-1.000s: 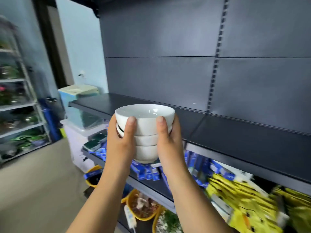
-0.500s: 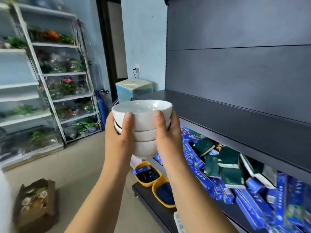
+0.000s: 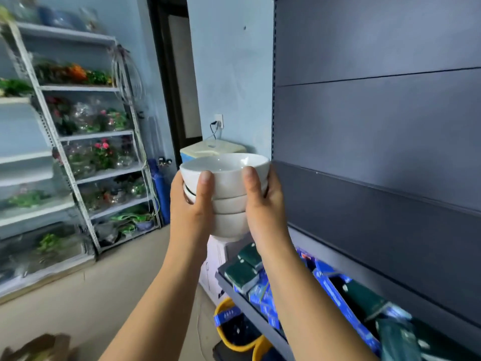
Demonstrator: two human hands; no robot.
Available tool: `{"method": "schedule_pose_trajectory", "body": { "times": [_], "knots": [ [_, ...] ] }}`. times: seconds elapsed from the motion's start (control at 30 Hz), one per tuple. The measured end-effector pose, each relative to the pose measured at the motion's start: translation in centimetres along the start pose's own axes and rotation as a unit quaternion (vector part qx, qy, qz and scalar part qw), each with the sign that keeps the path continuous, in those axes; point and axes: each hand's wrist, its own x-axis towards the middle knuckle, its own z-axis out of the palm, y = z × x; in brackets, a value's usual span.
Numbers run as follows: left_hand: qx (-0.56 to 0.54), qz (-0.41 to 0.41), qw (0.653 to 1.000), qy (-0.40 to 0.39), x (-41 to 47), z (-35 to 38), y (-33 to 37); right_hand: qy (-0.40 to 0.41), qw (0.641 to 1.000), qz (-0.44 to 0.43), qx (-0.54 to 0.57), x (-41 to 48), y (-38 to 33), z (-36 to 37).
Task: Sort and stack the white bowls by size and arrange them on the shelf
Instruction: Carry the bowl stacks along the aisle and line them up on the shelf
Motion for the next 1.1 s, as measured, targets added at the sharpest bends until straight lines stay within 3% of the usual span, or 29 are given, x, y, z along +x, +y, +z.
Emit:
{"method": "schedule_pose_trajectory", "body": {
  "times": [0.3, 0.5, 0.8, 0.93, 1.1],
  "knots": [
    [-0.021, -0.001, 0.999, -0.029, 11.4, 3.9, -8.7, -0.015, 1.0, -0.001, -0.02, 12.5, 6.6, 1.1],
    [-0.064, 0.001, 0.995, -0.071, 17.4, 7.6, -14.8, 0.049, 0.998, -0.01, -0.026, 18.8, 10.9, 0.7],
    [-0.128, -0.055, 0.956, -0.257, 28.0, 14.4, -25.0, 0.177, 0.98, -0.057, -0.077, 29.5, 17.0, -0.2],
    [-0.134, -0.099, 0.935, -0.313, 32.1, 15.5, -29.4, 0.21, 0.971, -0.053, -0.106, 33.5, 20.6, 0.5],
    [-0.139, -0.09, 0.916, -0.367, 35.7, 17.0, -33.7, 0.249, 0.955, -0.06, -0.149, 37.0, 24.1, 0.7]
  ]
}}
